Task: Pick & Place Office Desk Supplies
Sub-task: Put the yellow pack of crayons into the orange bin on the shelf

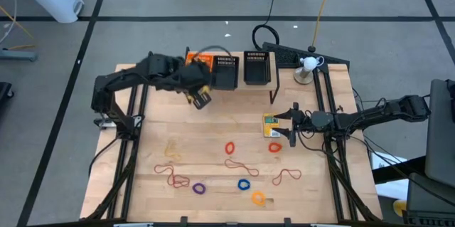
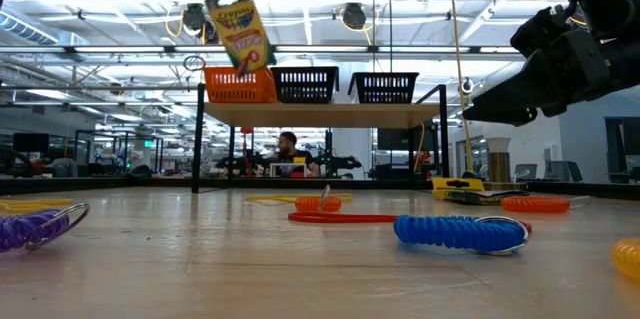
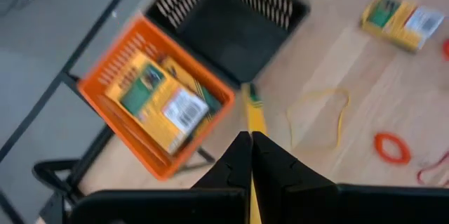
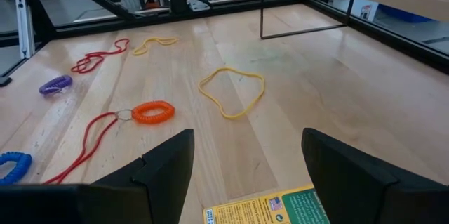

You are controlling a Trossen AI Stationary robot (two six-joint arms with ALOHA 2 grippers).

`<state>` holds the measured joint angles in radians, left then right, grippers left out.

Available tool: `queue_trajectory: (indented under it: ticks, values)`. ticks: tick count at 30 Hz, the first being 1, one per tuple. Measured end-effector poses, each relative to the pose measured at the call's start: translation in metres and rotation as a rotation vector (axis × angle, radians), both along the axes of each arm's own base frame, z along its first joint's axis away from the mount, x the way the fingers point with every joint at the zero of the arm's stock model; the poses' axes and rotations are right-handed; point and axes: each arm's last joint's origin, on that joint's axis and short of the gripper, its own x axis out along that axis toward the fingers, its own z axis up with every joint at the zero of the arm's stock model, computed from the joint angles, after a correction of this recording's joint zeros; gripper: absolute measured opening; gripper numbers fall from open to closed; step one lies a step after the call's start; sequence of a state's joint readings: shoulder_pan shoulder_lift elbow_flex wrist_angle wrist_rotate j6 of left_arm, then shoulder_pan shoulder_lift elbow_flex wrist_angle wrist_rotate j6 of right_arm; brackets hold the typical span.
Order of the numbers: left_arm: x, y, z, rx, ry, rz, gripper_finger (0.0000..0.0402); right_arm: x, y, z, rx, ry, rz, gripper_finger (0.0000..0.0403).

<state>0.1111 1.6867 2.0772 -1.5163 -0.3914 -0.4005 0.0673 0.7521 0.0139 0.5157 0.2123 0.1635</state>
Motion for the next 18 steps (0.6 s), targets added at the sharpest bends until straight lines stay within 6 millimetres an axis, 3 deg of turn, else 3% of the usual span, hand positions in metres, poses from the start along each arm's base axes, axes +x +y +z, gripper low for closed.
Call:
queue_trajectory:
  ticks: [6, 18]
  values:
    - [-0.019, 0.016, 0.035, 0.032, -0.102, 0.017, 0.0, 0.0, 0.0, 0.0, 0.0, -0.003, 0.0, 0.0254]
    - [-0.026, 0.064, 0.027, 0.013, -0.006, 0.011, 0.0, 0.0, 0.0, 0.0, -0.042, 0.003, 0.009, 0.0254]
